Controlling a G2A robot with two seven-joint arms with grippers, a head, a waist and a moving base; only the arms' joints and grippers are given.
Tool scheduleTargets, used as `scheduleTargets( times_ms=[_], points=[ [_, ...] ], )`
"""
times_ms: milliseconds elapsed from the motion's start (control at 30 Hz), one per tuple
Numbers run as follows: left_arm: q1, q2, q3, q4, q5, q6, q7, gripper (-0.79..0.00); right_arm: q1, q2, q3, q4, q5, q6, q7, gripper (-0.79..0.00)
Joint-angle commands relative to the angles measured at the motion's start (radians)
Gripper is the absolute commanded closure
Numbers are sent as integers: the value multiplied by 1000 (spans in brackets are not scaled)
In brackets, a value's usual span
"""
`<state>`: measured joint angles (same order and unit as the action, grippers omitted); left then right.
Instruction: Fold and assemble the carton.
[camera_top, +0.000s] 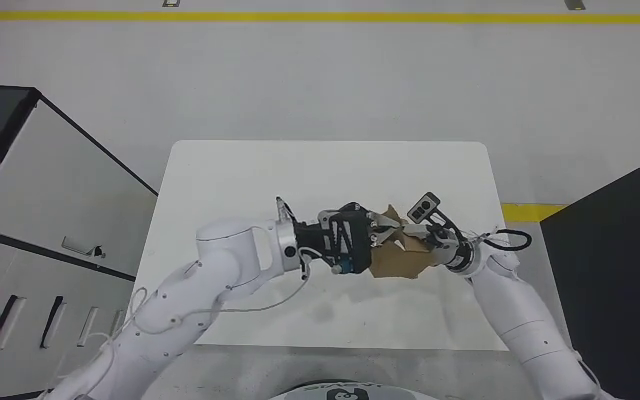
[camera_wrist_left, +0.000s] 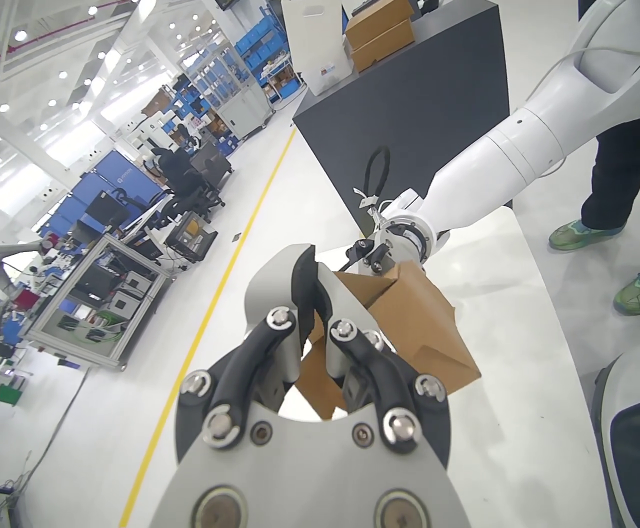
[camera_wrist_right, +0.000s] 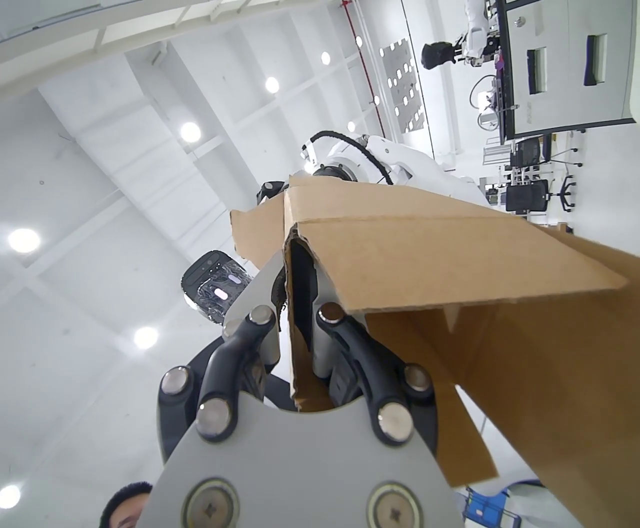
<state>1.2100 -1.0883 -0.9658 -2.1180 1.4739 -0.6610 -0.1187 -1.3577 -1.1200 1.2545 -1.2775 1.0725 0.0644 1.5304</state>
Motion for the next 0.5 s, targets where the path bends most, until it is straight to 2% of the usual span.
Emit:
scheduleTargets(
  times_ms=[0, 467],
  points=[
    [19, 4, -20, -12, 2, 0, 4, 0, 0, -1, -2, 1, 5, 5, 3, 0],
    [124, 26, -130, -42, 24, 3, 49, 0, 0, -8, -17, 5, 89, 53, 6, 0]
  ],
)
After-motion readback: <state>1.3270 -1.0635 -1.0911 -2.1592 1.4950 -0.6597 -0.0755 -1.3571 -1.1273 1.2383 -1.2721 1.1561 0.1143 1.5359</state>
